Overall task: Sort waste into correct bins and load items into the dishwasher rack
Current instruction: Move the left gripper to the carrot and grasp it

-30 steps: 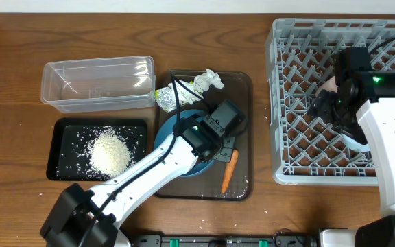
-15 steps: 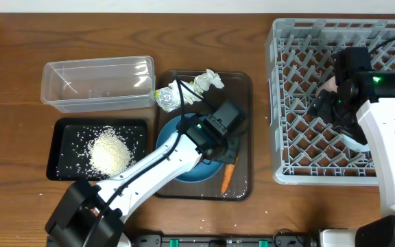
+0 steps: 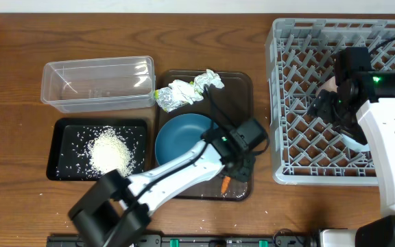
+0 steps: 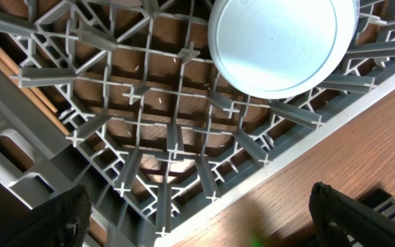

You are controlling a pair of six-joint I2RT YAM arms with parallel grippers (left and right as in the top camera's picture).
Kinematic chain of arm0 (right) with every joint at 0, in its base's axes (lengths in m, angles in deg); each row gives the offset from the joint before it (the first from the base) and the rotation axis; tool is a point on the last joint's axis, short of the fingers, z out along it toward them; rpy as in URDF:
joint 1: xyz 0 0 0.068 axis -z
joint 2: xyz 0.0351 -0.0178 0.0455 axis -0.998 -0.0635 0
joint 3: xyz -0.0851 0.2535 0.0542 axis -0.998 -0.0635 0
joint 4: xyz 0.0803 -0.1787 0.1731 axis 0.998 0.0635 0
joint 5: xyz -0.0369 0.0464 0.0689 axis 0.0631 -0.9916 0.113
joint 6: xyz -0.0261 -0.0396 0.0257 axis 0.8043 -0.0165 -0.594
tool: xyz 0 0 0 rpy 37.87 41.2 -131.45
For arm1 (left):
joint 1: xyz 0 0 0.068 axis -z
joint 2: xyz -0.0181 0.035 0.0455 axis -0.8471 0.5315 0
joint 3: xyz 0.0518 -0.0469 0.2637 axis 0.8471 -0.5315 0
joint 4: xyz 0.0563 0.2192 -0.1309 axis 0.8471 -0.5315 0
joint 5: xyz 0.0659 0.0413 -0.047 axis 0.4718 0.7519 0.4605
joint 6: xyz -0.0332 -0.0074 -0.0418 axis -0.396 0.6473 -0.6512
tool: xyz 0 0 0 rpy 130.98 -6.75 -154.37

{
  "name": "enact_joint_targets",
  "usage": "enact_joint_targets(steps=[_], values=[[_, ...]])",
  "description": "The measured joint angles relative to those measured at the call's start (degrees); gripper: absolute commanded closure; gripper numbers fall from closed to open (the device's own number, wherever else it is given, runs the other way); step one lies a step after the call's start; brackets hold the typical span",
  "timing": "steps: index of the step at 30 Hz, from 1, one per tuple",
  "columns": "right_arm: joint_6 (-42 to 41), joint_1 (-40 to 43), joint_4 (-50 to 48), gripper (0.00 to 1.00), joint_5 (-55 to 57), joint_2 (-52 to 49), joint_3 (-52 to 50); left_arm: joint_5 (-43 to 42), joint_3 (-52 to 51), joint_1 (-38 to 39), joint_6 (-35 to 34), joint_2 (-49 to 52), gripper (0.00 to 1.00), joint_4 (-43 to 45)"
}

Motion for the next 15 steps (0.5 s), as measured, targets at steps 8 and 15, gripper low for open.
enact_joint_targets(steps=[8,15], values=[[0.0,0.0,0.0,0.01,0.0,0.0,0.0,2.7,0.0,0.1,0.0,2.6,0.64,0.7],[0.0,0.0,0.0,0.01,0.0,0.0,0.0,7.8,0.0,0.1,0.0,2.6,0.64,0.7]])
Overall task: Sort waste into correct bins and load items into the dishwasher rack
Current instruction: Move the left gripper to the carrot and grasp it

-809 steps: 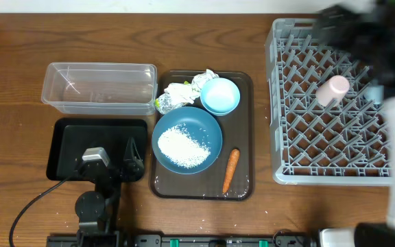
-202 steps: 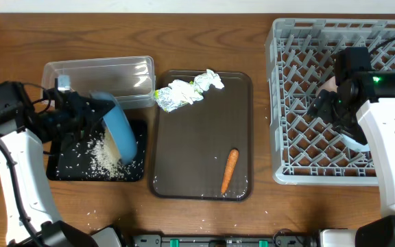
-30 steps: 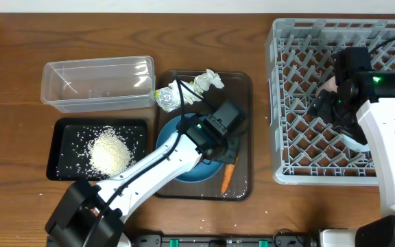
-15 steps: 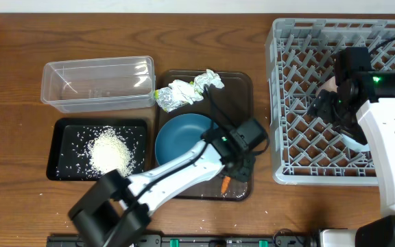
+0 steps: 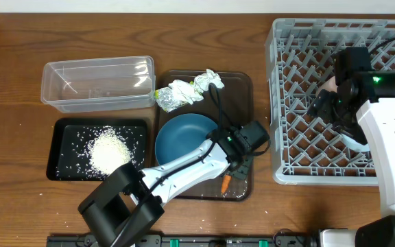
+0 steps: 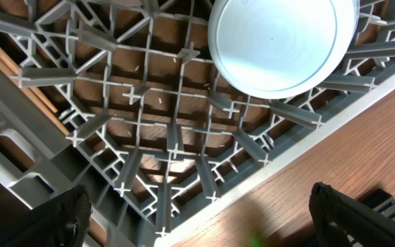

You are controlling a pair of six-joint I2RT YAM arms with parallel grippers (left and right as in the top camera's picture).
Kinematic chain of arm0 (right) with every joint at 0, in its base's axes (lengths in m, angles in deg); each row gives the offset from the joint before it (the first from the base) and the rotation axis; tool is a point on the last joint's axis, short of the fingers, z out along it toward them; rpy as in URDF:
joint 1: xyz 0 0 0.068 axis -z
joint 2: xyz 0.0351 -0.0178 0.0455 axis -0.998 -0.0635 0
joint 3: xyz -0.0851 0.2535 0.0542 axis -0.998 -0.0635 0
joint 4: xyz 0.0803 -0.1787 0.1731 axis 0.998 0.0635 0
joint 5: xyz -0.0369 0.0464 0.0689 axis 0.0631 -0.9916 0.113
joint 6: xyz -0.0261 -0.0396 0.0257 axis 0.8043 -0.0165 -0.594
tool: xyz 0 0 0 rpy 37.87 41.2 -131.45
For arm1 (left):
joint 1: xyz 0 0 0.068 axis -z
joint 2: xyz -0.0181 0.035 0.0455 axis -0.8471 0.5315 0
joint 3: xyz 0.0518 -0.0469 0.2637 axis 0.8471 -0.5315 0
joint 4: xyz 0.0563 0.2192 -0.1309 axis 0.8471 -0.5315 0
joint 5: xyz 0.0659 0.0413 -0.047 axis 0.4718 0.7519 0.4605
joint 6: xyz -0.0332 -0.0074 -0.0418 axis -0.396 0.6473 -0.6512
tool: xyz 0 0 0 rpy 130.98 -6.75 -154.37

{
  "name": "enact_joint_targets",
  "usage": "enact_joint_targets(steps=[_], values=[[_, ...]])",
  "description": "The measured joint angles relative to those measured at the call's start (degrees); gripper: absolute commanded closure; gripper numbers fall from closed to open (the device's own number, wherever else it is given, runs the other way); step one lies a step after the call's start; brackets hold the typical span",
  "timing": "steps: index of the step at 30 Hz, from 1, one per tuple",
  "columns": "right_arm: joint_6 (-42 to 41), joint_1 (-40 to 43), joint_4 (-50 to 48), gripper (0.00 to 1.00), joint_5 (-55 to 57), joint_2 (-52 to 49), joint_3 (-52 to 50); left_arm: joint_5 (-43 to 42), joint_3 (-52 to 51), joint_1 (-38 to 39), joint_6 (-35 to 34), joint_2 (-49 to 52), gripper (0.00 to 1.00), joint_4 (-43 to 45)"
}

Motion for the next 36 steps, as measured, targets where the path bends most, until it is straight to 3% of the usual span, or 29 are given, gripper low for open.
enact_joint_targets(steps=[20,29,34,36], values=[[0.0,0.0,0.0,0.01,0.0,0.0,0.0,6.3,0.0,2.4,-0.1,4.0,0.61,1.4],[0.0,0.0,0.0,0.01,0.0,0.0,0.0,6.8,0.0,2.4,-1.6,5.6,0.48,2.5],[0.0,0.0,0.0,0.01,0.0,0.0,0.0,5.6,0.0,2.4,-2.6,5.6,0.48,2.6],[0.0,0.0,0.0,0.01,0.0,0.0,0.0,5.3,0.0,2.4,-3.0,5.6,0.55,2.6]])
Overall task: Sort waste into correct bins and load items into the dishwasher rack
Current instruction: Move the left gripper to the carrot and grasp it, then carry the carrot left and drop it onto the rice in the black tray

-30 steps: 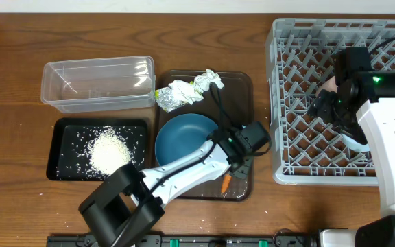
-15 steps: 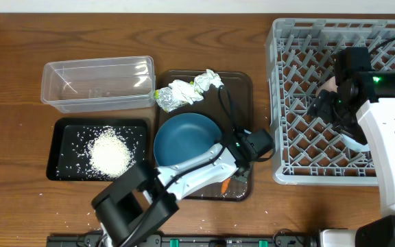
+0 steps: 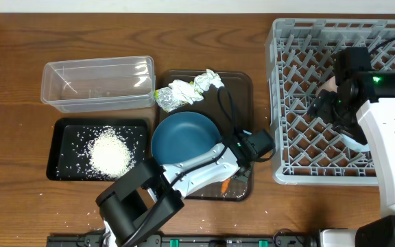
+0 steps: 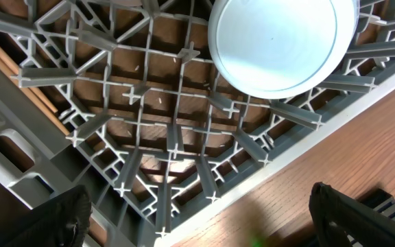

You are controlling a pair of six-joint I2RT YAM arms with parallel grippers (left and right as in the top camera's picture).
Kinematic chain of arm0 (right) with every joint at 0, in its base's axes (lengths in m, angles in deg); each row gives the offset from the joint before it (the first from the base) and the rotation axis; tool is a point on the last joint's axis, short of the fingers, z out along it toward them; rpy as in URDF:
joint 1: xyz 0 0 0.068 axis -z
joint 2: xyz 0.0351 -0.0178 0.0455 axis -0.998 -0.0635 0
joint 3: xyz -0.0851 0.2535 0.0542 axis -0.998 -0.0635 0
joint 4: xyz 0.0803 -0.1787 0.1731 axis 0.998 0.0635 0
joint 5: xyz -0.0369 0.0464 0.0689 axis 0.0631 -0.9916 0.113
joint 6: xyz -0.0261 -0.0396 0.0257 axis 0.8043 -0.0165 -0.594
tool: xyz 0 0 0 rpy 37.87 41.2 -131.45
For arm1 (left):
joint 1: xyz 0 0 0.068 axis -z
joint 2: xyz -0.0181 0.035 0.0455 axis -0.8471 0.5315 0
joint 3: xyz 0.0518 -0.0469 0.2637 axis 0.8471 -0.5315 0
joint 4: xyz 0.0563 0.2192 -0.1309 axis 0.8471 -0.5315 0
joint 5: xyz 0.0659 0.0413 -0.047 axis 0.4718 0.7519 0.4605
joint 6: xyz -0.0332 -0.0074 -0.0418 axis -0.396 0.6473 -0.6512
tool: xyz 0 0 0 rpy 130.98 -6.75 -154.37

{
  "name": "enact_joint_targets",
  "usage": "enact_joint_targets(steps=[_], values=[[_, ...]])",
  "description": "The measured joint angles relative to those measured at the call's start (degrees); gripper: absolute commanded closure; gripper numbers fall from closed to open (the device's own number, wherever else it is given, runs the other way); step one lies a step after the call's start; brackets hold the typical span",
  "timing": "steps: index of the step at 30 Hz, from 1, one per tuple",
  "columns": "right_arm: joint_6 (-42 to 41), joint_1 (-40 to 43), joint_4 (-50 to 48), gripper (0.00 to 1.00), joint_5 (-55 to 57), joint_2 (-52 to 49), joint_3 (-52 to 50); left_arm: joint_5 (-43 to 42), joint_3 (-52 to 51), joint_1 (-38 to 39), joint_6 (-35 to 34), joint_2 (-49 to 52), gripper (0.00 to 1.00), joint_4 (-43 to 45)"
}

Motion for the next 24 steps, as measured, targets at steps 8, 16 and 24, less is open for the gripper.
enact_joint_targets(steps=[8,16,24], values=[[0.0,0.0,0.0,0.01,0.0,0.0,0.0,-0.4,0.0,0.0,-1.2,0.0,0.78,-0.1],[0.0,0.0,0.0,0.01,0.0,0.0,0.0,-1.1,0.0,0.0,-2.1,-0.1,0.81,-0.9],[0.0,0.0,0.0,0.01,0.0,0.0,0.0,-1.3,1.4,-0.2,-2.8,-6.6,0.81,-3.5]])
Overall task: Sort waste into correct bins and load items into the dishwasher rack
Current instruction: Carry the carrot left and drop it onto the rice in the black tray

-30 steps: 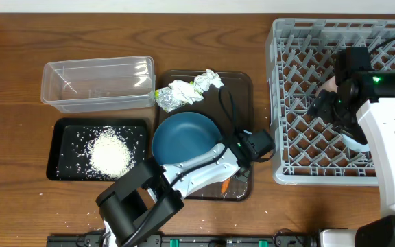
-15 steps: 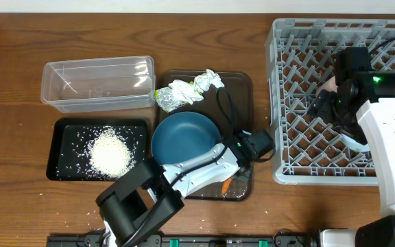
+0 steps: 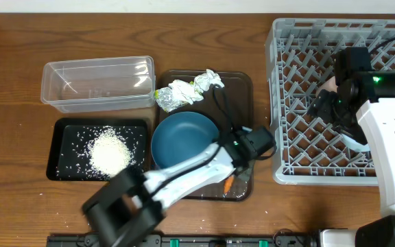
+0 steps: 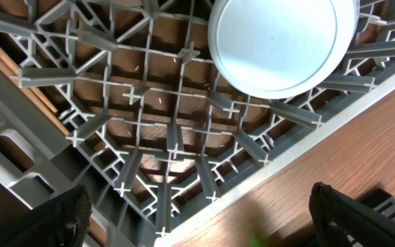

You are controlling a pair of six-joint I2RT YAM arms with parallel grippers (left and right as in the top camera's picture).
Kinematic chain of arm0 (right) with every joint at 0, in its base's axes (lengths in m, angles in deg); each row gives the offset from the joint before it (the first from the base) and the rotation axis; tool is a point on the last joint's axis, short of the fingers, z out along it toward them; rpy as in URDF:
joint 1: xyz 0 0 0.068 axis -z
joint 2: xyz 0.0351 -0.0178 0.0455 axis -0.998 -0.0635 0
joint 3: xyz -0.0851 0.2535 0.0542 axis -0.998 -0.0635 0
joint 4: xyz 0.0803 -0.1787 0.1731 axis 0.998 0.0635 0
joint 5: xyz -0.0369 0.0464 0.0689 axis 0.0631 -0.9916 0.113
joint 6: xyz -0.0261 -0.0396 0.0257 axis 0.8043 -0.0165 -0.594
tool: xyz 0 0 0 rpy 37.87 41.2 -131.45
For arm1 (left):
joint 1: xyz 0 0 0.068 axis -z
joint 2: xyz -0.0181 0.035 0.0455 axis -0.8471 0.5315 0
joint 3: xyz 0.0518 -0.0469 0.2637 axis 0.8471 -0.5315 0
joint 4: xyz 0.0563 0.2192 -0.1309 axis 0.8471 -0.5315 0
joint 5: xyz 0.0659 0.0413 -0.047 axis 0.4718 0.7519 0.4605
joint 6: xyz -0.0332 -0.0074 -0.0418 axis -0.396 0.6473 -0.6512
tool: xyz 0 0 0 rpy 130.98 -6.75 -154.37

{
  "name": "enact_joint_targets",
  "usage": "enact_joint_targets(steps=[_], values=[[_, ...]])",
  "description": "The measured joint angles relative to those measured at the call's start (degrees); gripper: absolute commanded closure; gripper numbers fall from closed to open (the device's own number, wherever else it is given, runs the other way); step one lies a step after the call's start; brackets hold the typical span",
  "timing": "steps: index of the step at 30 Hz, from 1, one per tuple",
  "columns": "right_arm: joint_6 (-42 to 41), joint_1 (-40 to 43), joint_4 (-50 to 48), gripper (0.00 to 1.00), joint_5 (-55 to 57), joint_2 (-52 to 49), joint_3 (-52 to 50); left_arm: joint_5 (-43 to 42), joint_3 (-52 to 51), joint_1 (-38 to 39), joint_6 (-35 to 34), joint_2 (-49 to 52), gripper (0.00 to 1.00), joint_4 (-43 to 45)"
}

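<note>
A blue bowl (image 3: 182,140) sits on the brown tray (image 3: 242,86), its left edge past the tray's rim. My left gripper (image 3: 238,156) is at the bowl's right rim and looks shut on it; the arm is blurred. Crumpled foil and paper waste (image 3: 184,91) lies at the tray's back. An orange carrot piece (image 3: 227,184) lies at its front. My right gripper (image 4: 208,230) hangs open over the grey dishwasher rack (image 3: 300,168), fingers (image 4: 64,219) spread wide and nothing between them. A white cup (image 4: 276,41) stands in the rack.
A clear plastic container (image 3: 98,82) stands at the back left. In front of it is a black tray (image 3: 57,161) holding a heap of rice (image 3: 108,151). The rack's near wall (image 4: 19,171) and bare wood (image 4: 362,130) show beneath my right gripper.
My left arm's lower links have shifted and now show blurred. The gripper head and the blue bowl stay almost where they were. The right arm has not moved.
First my left gripper stood at the bowl's right rim, with the bowl wholly on the tray. It was much the same half a second later. Then the bowl appeared larger and shifted left over the tray's edge, and it stays so now. My right gripper stayed open over the rack.
</note>
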Motion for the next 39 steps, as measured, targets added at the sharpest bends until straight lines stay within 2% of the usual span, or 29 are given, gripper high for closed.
enact_joint_targets(steps=[4,7,14,21,27,32,38,39], values=[[0.0,0.0,0.0,0.01,0.0,0.0,0.0,0.1,1.1,-1.6,-0.2,-9.5,0.81,-2.6],[0.0,0.0,0.0,0.01,0.0,0.0,0.0,2.0,1.8,-5.7,-0.3,-17.3,0.81,-8.2],[0.0,0.0,0.0,0.01,0.0,0.0,0.0,10.0,2.0,-23.5,-1.7,-26.8,0.81,-20.2],[0.0,0.0,0.0,0.01,0.0,0.0,0.0,12.7,0.0,-44.0,-2.4,-25.5,0.81,-20.9],[0.0,0.0,0.0,0.01,0.0,0.0,0.0,12.9,-3.8,-55.8,-2.4,-19.7,0.81,-19.2],[0.0,0.0,0.0,0.01,0.0,0.0,0.0,11.8,-4.7,-61.8,-2.4,-14.5,0.81,-16.0],[0.0,0.0,0.0,0.01,0.0,0.0,0.0,11.0,-4.7,-64.0,-2.4,-10.4,0.81,-14.9],[0.0,0.0,0.0,0.01,0.0,0.0,0.0,10.9,-4.7,-64.0,-2.4,-10.0,0.77,-14.9]])
